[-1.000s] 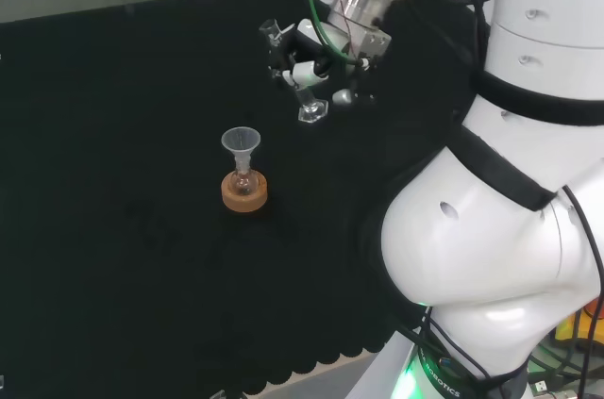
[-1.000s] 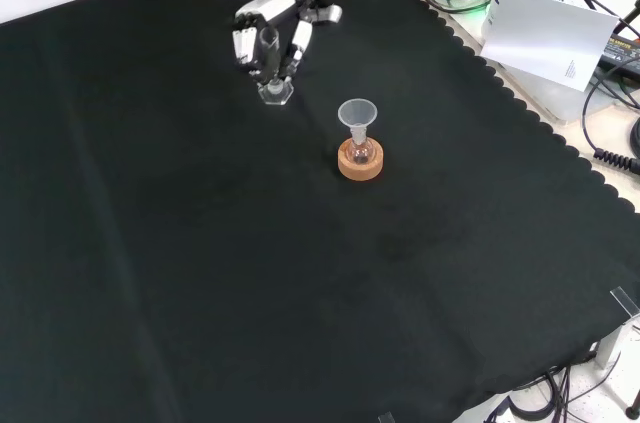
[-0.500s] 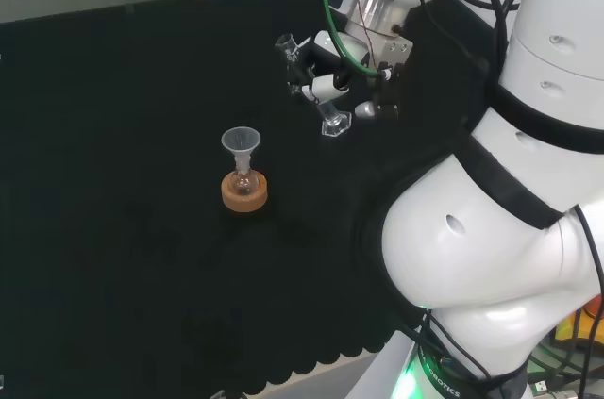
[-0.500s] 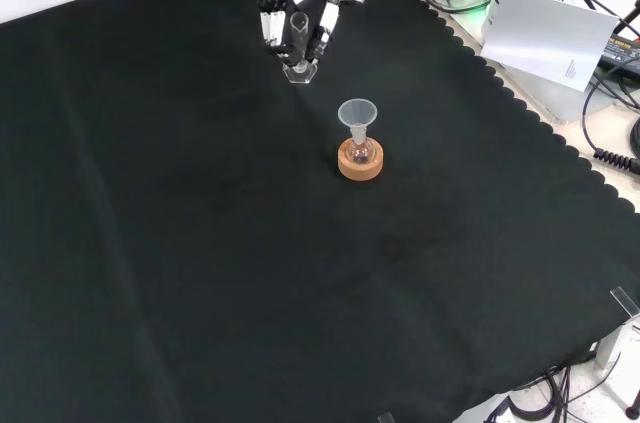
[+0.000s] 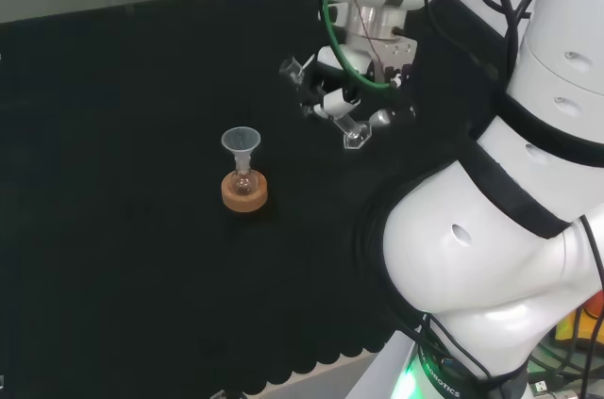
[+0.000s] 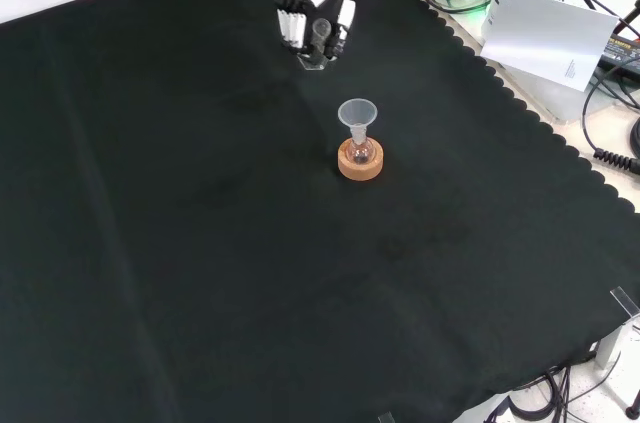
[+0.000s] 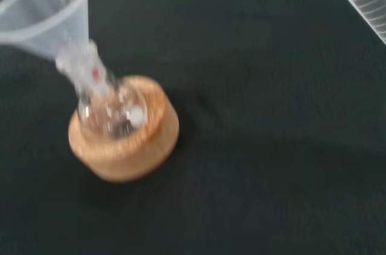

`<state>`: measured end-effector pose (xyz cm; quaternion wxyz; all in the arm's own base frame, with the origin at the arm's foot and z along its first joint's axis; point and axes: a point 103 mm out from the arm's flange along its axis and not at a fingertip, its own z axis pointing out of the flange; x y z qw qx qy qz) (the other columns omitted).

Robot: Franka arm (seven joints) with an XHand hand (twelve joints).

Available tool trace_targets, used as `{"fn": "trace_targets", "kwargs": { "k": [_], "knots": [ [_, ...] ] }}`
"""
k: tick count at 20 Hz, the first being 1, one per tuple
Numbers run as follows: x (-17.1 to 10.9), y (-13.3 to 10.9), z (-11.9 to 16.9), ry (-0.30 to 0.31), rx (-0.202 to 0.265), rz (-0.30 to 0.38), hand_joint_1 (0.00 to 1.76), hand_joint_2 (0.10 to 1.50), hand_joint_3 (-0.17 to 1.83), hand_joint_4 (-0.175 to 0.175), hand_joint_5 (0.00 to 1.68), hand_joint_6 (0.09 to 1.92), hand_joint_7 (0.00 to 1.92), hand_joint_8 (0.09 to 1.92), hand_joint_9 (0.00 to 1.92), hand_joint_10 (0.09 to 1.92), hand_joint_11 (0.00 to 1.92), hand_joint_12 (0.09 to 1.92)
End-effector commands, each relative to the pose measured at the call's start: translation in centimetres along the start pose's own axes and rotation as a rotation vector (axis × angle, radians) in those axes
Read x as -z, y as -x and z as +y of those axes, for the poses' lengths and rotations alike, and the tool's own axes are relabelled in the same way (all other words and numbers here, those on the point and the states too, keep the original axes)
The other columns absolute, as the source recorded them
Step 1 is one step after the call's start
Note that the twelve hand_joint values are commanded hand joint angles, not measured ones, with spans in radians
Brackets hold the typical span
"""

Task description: Pour the water from the graduated cylinder into the round-bottom flask.

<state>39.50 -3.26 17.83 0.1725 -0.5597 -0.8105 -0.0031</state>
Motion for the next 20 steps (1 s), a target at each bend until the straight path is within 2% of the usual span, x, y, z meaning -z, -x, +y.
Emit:
{"fn": "trace_targets", "kwargs": {
  "k": [1, 4, 11, 15, 18, 20],
  "knots": [
    [-1.5, -1.2, -1.3, -0.164, 0.017, -0.153, 1.26, 1.11, 0.00, -0.175, 0.99, 0.98, 1.01, 0.98, 1.39, 0.10, 1.21, 0.77],
    [-1.4, -1.5, -1.4, -0.199, 0.008, -0.189, 1.26, 1.11, 0.00, -0.175, 0.99, 0.98, 1.01, 0.98, 1.39, 0.10, 1.21, 0.77],
    [-1.1, -2.3, -0.8, -0.284, -0.042, -0.267, 1.26, 1.11, 0.00, -0.175, 0.99, 0.98, 1.01, 0.98, 1.39, 0.09, 1.21, 0.77],
    [-1.2, -2.9, -0.2, -0.313, -0.050, -0.300, 1.26, 1.11, 0.00, -0.175, 0.99, 0.98, 1.01, 0.98, 1.39, 0.09, 1.21, 0.76],
    [-1.3, -3.4, 0.0, -0.313, -0.043, -0.316, 1.26, 1.11, 0.00, -0.175, 0.99, 0.98, 1.01, 0.98, 1.39, 0.09, 1.21, 0.76],
    [-1.4, -3.7, 0.3, -0.338, -0.051, -0.335, 1.26, 1.11, 0.00, -0.175, 0.99, 0.98, 1.01, 0.98, 1.39, 0.09, 1.21, 0.76]
  ]
}}
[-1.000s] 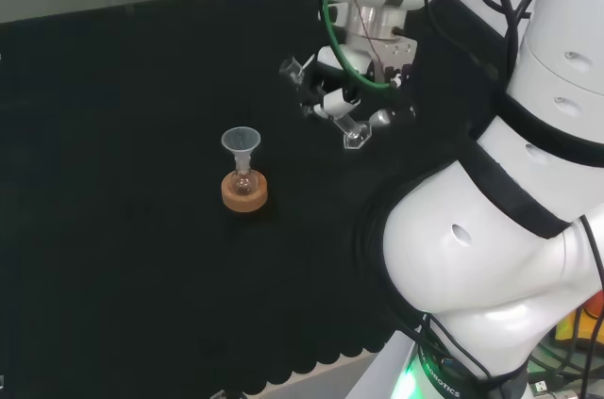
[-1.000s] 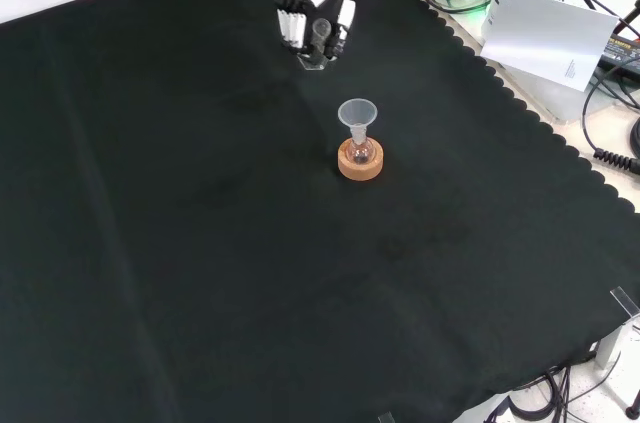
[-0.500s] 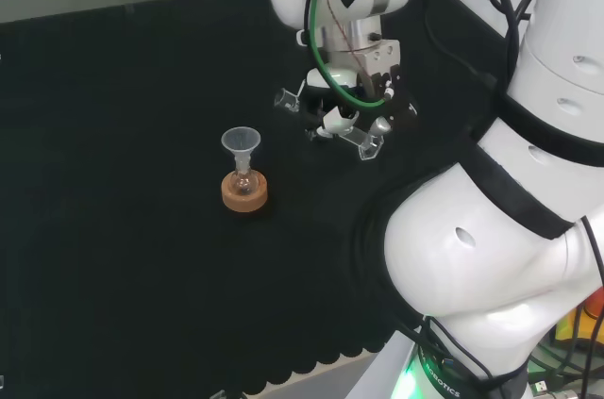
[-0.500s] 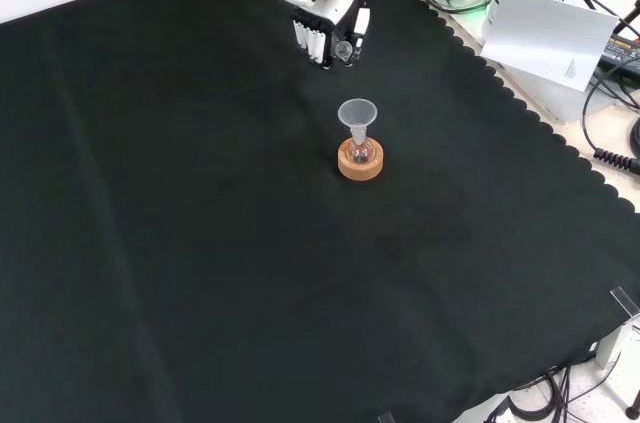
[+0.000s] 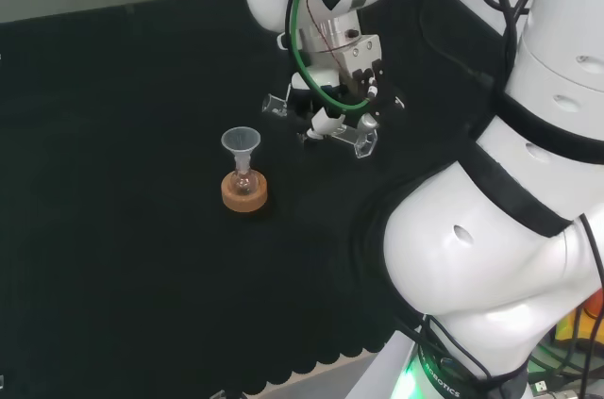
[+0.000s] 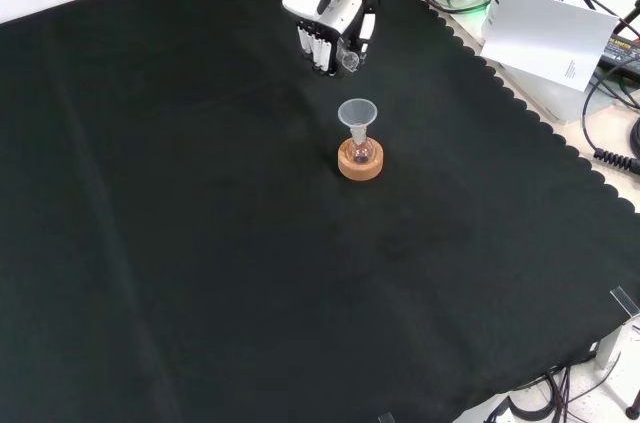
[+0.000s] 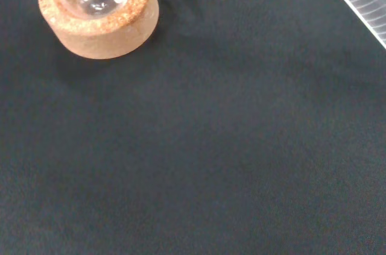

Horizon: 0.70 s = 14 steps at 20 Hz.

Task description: Pour the water from the graduated cylinder into the round-bottom flask.

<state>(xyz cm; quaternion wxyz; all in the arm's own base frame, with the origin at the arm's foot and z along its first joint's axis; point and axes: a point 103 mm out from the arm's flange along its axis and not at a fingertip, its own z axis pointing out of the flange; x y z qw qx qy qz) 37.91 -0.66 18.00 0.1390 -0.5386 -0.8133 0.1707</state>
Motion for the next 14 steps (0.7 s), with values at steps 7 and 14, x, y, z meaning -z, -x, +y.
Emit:
{"fn": "trace_targets", "kwargs": {
  "k": [7, 14],
  "knots": [
    [-0.1, -1.7, 1.3, -0.164, -0.055, -0.152, 1.26, 1.11, 0.00, -0.175, 0.99, 0.98, 1.01, 0.98, 1.40, 0.09, 1.22, 0.76],
    [0.3, -2.3, 1.6, -0.191, -0.083, -0.221, 1.26, 1.11, 0.00, -0.175, 0.99, 0.98, 1.01, 0.98, 1.40, 0.09, 1.22, 0.76]
  ]
}}
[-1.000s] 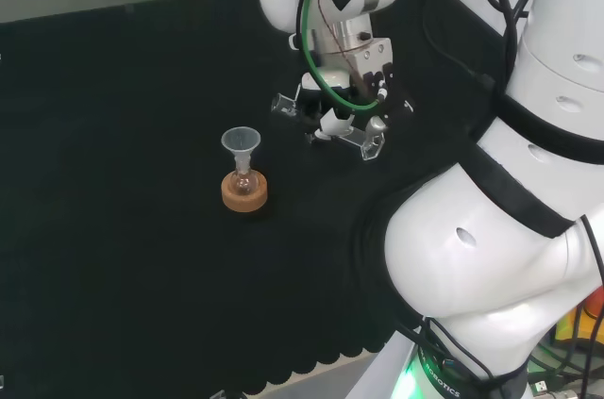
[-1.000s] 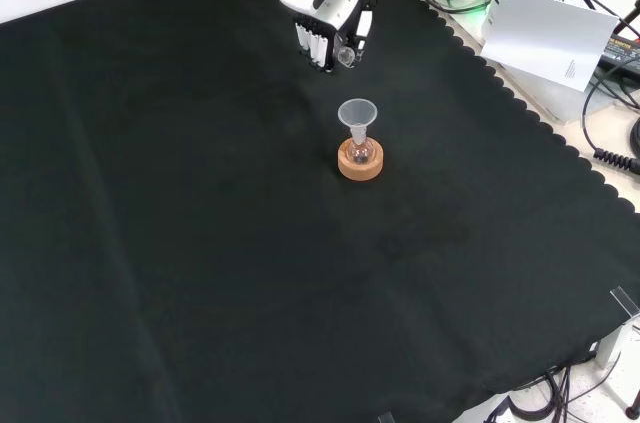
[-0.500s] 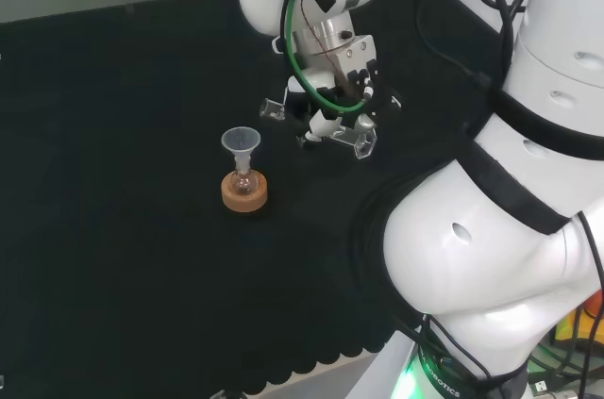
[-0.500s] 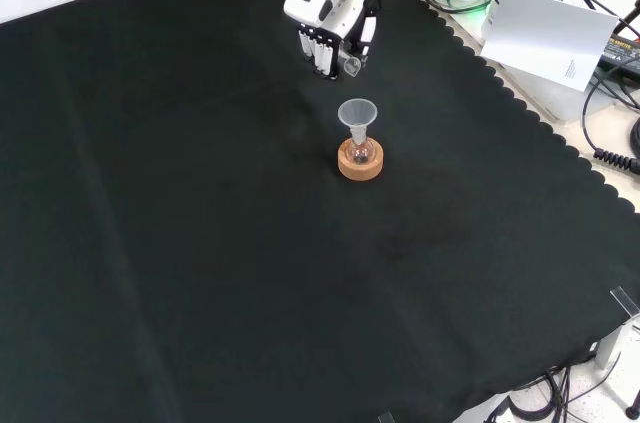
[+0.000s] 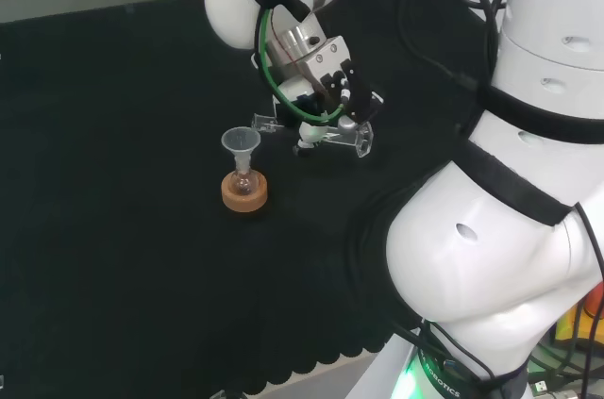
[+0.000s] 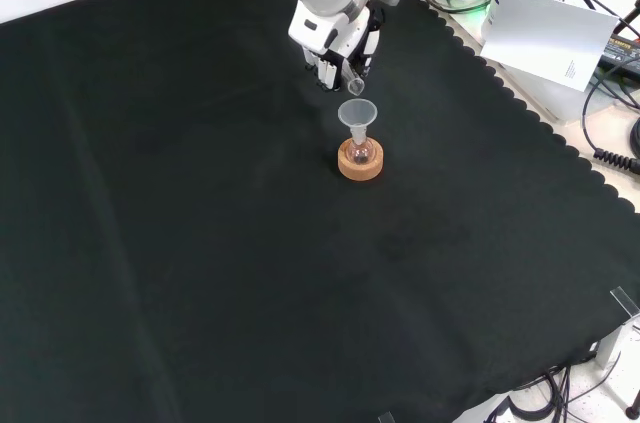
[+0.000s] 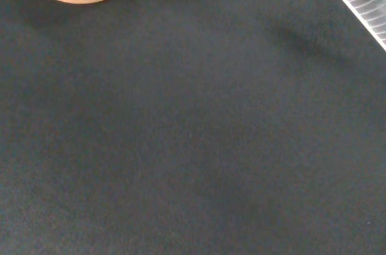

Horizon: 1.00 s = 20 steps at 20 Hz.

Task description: Pour the water from the graduated cylinder into the round-bottom flask.

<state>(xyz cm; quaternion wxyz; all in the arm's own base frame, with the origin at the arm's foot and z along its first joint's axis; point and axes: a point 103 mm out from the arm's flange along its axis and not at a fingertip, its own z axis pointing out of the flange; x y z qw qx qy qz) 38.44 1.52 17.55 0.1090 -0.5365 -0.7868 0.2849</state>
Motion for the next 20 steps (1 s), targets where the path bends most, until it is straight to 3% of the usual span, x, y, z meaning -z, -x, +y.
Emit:
{"fn": "trace_targets", "kwargs": {
  "k": [1, 20],
  "knots": [
    [0.4, -0.5, 0.1, -0.031, -0.024, -0.065, 1.26, 1.11, 0.00, -0.175, 0.99, 0.98, 1.01, 0.98, 1.40, 0.09, 1.22, 0.76],
    [2.6, -0.8, -0.6, -0.107, -0.104, -0.181, 1.26, 1.11, 0.00, -0.175, 0.99, 0.98, 1.01, 0.98, 1.40, 0.09, 1.22, 0.76]
  ]
}}
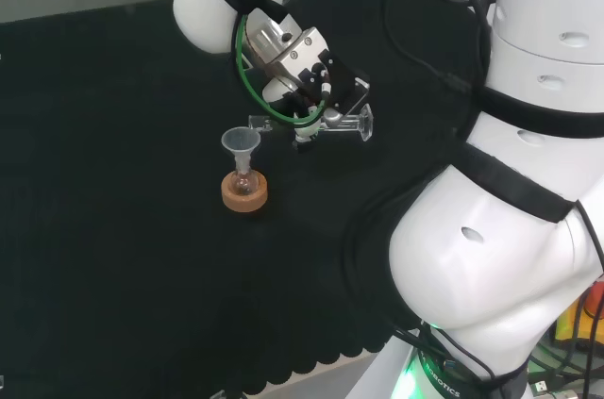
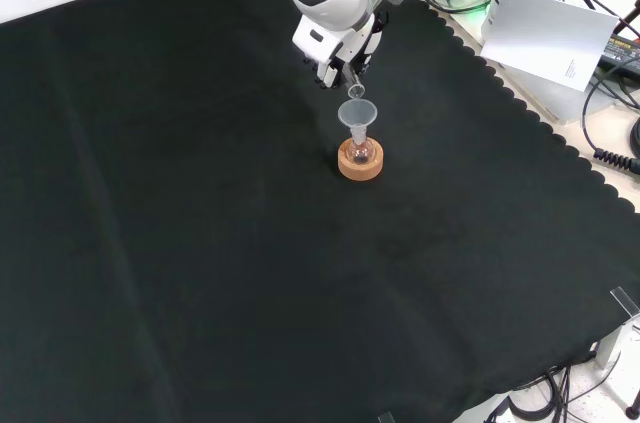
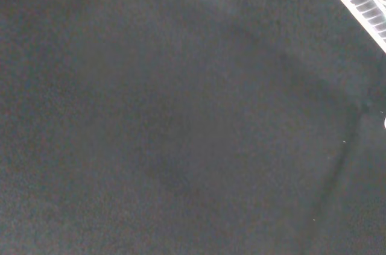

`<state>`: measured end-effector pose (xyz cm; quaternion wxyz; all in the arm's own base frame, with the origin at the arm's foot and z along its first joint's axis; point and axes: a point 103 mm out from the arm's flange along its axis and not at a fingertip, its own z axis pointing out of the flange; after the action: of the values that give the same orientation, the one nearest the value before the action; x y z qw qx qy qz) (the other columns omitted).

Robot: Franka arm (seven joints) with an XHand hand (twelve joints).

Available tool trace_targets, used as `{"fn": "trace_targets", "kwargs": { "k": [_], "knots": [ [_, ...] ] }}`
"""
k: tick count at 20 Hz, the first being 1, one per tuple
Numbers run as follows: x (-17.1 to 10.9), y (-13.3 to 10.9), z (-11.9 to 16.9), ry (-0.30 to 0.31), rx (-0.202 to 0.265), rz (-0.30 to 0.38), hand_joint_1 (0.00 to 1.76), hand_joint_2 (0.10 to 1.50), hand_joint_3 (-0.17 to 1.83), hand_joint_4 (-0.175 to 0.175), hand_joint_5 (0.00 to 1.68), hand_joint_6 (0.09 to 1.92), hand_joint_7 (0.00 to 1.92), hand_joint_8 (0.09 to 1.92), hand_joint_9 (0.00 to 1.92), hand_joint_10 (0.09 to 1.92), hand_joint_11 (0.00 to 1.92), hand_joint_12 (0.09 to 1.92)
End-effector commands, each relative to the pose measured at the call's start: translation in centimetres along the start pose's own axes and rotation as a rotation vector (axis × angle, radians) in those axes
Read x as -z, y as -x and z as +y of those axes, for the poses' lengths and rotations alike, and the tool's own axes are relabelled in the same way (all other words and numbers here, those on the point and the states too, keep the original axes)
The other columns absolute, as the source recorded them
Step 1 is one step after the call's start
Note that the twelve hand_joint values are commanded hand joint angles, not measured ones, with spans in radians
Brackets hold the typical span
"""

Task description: Pour the water from the graduated cylinder into the round-bottom flask.

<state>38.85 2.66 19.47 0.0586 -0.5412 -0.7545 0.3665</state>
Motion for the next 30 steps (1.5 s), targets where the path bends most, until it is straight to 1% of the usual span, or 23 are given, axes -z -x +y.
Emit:
{"fn": "trace_targets", "kwargs": {
  "k": [1, 9, 19, 24, 30],
  "knots": [
    [0.5, -0.1, -0.2, -0.018, -0.017, -0.027, 1.26, 1.11, 0.00, -0.175, 0.99, 0.98, 1.01, 0.98, 1.40, 0.09, 1.22, 0.76],
    [0.8, -0.2, -0.4, -0.050, -0.031, -0.072, 1.26, 1.11, 0.00, -0.175, 0.99, 0.99, 1.01, 0.98, 1.41, 0.09, 1.22, 0.75],
    [1.2, -0.2, -0.8, -0.054, -0.051, -0.129, 1.26, 1.11, 0.00, -0.175, 0.98, 0.99, 1.01, 0.99, 1.41, 0.09, 1.23, 0.75],
    [1.2, -0.1, -0.9, -0.058, -0.053, -0.137, 1.26, 1.11, 0.00, -0.175, 0.98, 0.99, 1.01, 0.99, 1.41, 0.09, 1.23, 0.75],
    [1.6, -0.1, -1.0, -0.057, -0.062, -0.164, 1.26, 1.11, 0.00, -0.175, 0.98, 0.99, 1.01, 0.99, 1.41, 0.09, 1.23, 0.75]
  ]
}}
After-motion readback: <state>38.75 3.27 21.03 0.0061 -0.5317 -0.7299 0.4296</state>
